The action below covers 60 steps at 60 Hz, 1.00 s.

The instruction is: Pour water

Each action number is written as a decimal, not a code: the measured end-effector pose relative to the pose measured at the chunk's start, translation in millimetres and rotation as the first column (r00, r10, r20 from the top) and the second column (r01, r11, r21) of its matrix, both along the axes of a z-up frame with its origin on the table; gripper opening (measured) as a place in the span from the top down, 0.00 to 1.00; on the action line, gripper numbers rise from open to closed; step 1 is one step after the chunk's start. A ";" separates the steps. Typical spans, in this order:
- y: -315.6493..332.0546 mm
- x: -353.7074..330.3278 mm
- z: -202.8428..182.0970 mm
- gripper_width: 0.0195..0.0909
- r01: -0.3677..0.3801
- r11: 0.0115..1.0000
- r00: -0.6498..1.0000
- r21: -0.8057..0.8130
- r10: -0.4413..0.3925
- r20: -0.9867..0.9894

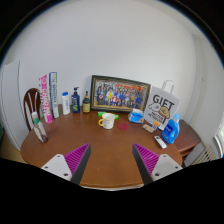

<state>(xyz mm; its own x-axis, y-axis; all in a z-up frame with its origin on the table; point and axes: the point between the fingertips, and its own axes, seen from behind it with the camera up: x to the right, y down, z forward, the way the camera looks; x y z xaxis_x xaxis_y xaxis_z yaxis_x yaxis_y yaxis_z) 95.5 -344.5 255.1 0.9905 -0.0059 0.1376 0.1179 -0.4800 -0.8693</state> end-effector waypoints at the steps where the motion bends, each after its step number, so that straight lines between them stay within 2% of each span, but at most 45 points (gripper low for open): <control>1: -0.6 -1.1 -0.9 0.07 -0.001 1.000 1.000 -0.003 0.001 -0.002; 15: -12.7 -73.1 -26.1 0.07 -0.050 0.999 0.998 -0.017 0.050 -0.032; 29: -22.5 -217.3 -73.2 0.07 -0.197 0.980 0.974 -0.039 0.191 -0.118; 39: 6.6 -318.7 -103.9 0.07 -0.264 0.964 0.952 0.002 0.261 -0.160; 50: 73.0 -398.8 -134.8 0.07 -0.286 0.953 0.939 0.098 0.299 -0.169; 60: 134.2 -425.9 -169.4 0.07 -0.245 0.960 0.954 0.133 0.263 -0.145</control>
